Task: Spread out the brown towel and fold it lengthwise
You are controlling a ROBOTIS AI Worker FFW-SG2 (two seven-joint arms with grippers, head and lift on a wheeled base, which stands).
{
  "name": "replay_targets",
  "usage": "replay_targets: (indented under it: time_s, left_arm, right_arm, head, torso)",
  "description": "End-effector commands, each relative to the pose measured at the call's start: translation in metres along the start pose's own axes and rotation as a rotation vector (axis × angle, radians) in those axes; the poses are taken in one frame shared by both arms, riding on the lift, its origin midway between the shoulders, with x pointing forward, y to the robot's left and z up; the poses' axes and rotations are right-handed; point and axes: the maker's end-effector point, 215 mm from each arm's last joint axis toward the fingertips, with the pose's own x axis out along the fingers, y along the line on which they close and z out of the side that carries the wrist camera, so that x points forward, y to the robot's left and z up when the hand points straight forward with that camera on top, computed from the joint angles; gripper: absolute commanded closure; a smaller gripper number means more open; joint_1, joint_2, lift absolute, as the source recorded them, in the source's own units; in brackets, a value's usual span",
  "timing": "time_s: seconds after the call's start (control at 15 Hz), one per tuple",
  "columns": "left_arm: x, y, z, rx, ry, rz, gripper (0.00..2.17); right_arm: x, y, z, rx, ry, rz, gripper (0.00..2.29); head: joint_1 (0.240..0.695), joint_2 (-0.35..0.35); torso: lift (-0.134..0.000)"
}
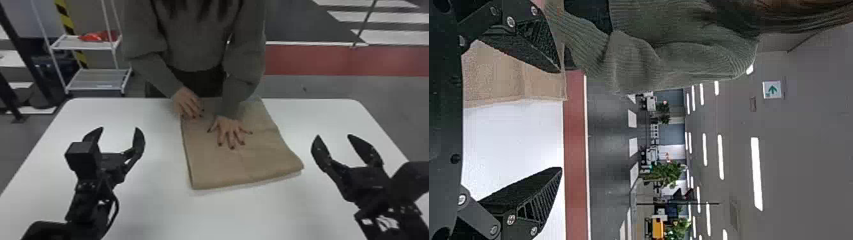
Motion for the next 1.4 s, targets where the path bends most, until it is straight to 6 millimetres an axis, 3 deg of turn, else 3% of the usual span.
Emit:
replay_targets:
  time_s: [0.0, 1.33]
  left_arm:
    - [0.0002, 0.0, -0.0009, 0.0, 0.002, 0.0, 0.14]
    - [0.0048, -0.0042, -0.0019, 0.0, 0.002, -0.006, 0.14]
  right_arm:
    - [0.0, -0.0003, -0.0001, 0.0, 0.0, 0.0, 0.21]
    - [0.0012, -0.001, -0.0023, -0.003, 0.006, -0.002, 0.21]
  head:
    - [0.695, -0.033]
    - [0.695, -0.033]
  torso:
    - [-0.125]
    - [-0.125]
